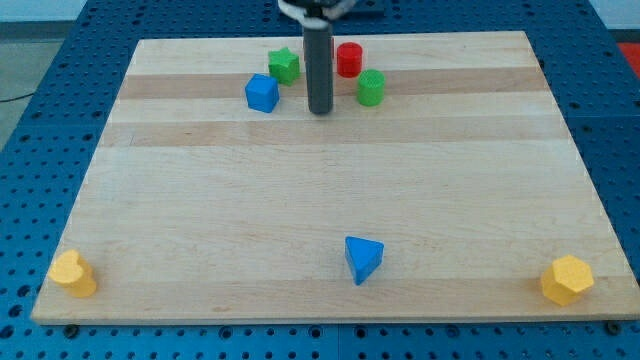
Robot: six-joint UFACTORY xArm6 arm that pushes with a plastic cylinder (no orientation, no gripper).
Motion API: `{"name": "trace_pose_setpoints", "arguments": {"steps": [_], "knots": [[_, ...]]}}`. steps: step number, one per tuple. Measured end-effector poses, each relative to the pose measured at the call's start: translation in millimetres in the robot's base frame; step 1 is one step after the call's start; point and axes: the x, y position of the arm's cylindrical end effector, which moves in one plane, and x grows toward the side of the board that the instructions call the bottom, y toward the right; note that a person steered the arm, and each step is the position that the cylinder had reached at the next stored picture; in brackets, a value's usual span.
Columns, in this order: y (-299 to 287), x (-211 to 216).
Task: Slide the heart below the cube
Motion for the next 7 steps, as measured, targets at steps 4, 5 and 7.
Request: {"name": "trace_pose_setpoints", "arguments": {"steps": [4, 5, 7], "knots": [[-291.5, 107.6], [-293.7, 111.1], [-292.3, 225.2]]}}
